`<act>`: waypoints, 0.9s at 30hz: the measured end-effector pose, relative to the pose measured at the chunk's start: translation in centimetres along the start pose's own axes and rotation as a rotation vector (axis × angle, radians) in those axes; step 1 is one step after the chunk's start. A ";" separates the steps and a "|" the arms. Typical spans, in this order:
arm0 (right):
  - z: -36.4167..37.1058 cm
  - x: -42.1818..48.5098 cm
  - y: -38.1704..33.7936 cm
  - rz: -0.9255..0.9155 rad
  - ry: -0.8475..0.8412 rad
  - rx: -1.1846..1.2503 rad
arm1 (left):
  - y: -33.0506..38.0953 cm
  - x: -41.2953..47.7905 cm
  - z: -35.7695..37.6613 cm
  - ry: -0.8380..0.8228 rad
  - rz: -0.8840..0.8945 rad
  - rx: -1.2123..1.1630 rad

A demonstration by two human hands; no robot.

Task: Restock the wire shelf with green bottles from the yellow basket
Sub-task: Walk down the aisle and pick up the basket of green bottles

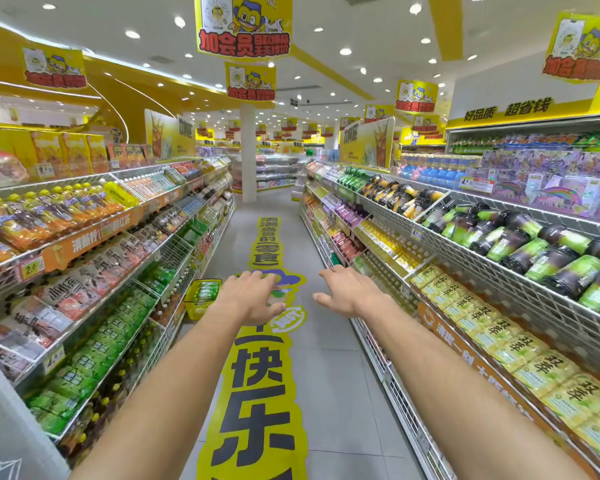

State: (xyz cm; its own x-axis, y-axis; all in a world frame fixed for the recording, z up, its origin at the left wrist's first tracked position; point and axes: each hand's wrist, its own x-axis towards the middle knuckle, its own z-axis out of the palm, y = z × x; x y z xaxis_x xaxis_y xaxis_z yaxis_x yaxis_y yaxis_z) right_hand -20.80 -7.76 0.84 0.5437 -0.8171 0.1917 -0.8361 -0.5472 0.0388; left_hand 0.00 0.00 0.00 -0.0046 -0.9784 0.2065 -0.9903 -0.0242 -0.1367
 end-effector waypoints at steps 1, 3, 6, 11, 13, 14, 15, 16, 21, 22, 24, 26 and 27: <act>0.3 1.0 0.5 0.002 -0.015 0.001 | 0.0 1.0 0.3 -0.016 0.001 0.006; 1.2 3.5 1.7 0.015 -0.020 0.002 | -0.3 3.5 1.2 -0.016 -0.004 0.013; 2.4 7.8 3.3 0.010 -0.041 0.026 | -1.1 7.6 2.3 -0.031 -0.014 0.006; 4.0 16.0 7.0 -0.027 -0.047 0.054 | -2.5 15.6 3.0 -0.069 -0.058 0.033; 4.1 19.2 8.7 -0.035 -0.047 0.053 | -2.6 19.1 3.1 -0.071 -0.066 0.044; 4.2 20.7 9.6 -0.038 -0.050 0.054 | -2.6 20.9 3.2 -0.072 -0.066 0.046; 4.5 22.3 10.4 -0.041 -0.051 0.053 | -2.5 22.5 3.4 -0.060 -0.066 0.045; 4.8 23.7 11.2 -0.041 -0.053 0.045 | -2.4 24.1 3.7 -0.057 -0.067 0.043; 7.3 29.8 13.4 -0.058 -0.087 0.065 | -3.1 30.2 6.8 -0.063 -0.074 -0.002; 7.8 31.0 13.7 -0.060 -0.099 0.064 | -3.6 31.4 7.5 -0.064 -0.082 -0.005; 8.8 33.5 14.4 -0.068 -0.114 0.062 | -4.6 33.7 8.6 -0.075 -0.091 -0.006; 9.5 36.2 14.9 -0.071 -0.116 0.060 | -5.8 36.0 9.4 -0.073 -0.093 -0.001; 9.7 37.6 15.1 -0.079 -0.108 0.059 | -6.4 37.2 9.7 -0.067 -0.097 -0.001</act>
State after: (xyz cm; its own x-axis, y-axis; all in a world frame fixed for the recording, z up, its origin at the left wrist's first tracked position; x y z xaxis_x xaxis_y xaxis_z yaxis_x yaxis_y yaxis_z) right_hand -12.28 -48.57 -0.91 0.6147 -0.7843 0.0836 -0.7866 -0.6174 -0.0087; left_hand 7.53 -38.26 -0.88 0.1004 -0.9830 0.1536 -0.9858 -0.1192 -0.1182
